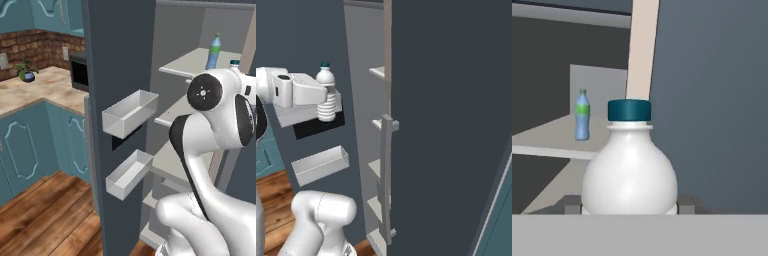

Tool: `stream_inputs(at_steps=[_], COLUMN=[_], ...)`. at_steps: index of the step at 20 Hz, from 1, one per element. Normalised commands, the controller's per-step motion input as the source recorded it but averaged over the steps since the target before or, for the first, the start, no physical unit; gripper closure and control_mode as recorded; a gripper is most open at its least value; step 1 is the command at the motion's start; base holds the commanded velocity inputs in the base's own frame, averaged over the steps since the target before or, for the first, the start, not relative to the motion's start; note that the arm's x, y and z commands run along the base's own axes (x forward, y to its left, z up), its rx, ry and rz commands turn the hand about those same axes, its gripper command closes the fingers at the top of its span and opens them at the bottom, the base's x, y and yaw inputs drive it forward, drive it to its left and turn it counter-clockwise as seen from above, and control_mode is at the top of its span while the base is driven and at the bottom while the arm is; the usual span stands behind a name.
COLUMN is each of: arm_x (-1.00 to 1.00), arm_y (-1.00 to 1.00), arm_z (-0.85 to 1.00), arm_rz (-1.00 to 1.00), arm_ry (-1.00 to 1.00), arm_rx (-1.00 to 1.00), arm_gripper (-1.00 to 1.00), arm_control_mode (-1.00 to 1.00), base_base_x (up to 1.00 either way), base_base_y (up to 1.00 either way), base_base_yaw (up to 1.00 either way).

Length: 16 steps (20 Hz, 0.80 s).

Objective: Take the bottled waters from the counter and place them in the freezer to freeze. Close the freezer door after placing the bottles.

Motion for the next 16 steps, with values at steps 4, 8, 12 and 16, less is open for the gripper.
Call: stream_inputs(at_steps=[4,8,12,16], arm_x=[0.48,0.53,0.67,0.51], arm_y=[-0.02,-0.09,-0.21,-0.40], arm_z=[0.23,0.14,0.01,0.02], arm_rz=[0.07,0.00,-0.13,-0.17], arm_ry=[0.00,0.00,0.00,-0.16], arm_rx=[0.00,-0.03,0.00,0.07], arm_gripper=[1.00,1.00,1.00,1.00], arm_control_mode=[-1.00,-1.00,-1.00,-1.00], base_base_x=[0.00,0.00,0.00,0.00], base_base_y=[0.00,0.00,0.00,0.00], base_base_yaw=[0.00,0.00,0.00,0.00])
